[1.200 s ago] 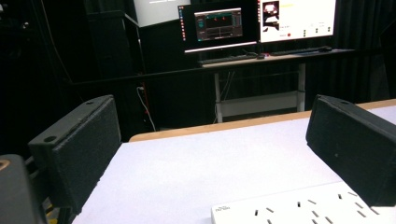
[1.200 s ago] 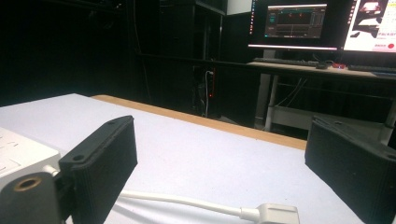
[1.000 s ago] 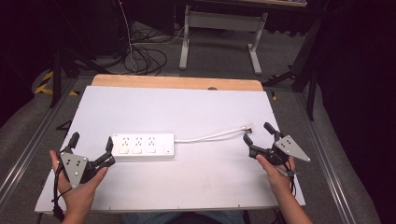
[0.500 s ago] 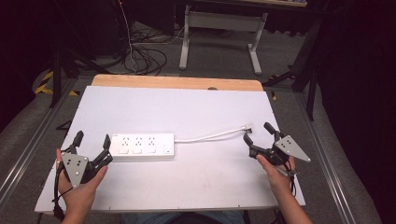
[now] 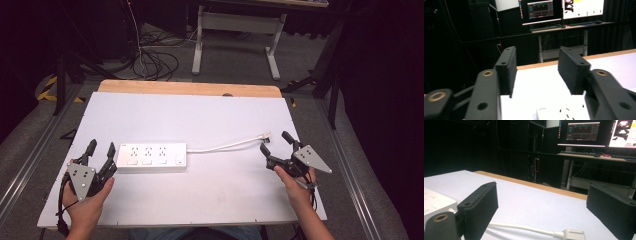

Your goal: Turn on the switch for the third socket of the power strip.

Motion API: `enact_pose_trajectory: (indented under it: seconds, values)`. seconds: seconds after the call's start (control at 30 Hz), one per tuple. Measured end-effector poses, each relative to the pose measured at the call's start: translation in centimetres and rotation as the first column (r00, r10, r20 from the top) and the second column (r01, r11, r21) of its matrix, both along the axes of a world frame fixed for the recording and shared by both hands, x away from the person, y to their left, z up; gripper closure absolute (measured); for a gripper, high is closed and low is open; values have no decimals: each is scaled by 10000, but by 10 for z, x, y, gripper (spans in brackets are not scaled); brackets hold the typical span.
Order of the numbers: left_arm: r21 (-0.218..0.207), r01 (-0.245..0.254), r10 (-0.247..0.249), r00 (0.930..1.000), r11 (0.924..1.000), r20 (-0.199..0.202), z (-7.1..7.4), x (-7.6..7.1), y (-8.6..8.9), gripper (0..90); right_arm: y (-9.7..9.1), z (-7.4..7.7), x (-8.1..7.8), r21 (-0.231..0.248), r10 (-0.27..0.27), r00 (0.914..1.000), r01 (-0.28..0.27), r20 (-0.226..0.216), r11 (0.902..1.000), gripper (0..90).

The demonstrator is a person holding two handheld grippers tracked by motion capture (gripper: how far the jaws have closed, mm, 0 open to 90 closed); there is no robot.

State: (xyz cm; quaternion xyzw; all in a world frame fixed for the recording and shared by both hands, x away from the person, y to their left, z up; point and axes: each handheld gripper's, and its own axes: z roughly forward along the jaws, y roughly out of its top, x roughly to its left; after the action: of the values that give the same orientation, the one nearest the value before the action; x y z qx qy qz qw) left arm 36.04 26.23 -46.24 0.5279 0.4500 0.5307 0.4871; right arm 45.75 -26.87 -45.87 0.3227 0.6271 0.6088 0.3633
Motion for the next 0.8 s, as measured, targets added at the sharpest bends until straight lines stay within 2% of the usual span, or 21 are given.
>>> enact_pose_trajectory:
  seconds: [0.1,0.37,0.8]
  values:
    - [71,-31,31,10000,10000,6,0,0,0,563,0,0,0,-1,4,10000,-4,-1,10000,107]
    - [163,-8,7,10000,9999,44,0,-1,0,638,0,0,0,-16,12,10000,-12,8,10000,110]
    - [14,322,-322,9995,9995,-58,1,-2,2,773,0,0,0,-7,38,10000,-38,-7,10000,111]
